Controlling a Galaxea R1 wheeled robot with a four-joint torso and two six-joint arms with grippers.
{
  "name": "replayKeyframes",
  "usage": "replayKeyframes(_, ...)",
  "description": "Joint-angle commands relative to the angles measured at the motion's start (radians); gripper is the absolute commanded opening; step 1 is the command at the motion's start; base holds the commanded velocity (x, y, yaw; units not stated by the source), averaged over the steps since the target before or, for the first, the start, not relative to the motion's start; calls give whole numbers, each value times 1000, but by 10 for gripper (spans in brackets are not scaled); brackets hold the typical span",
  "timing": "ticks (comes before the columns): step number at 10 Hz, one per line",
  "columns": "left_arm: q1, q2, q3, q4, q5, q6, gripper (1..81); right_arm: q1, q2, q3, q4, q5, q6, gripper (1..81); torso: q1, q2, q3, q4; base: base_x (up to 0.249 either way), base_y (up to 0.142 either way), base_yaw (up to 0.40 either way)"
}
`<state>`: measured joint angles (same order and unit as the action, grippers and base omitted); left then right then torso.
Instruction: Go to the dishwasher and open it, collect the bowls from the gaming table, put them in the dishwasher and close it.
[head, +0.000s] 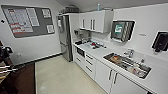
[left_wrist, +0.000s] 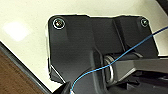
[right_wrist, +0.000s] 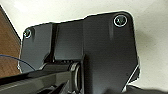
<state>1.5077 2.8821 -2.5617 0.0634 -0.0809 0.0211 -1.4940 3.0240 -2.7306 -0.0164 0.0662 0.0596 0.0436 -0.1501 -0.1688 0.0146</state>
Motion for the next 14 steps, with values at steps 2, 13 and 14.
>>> replayKeyframes(2,-40,5,6,-7,55,-6,811,45,14,8,6,-54,-3,811,0,0,0,0,0,0,334)
replayKeyframes(13,-34,-24,60,-7,50,-6,811,36,-116,233,9,-46,-3,811,0,0,0,0,0,0,334)
replayKeyframes(14,-34,-36,75,-8,49,-4,811,36,-126,243,7,-46,-3,811,0,0,0,0,0,0,334)
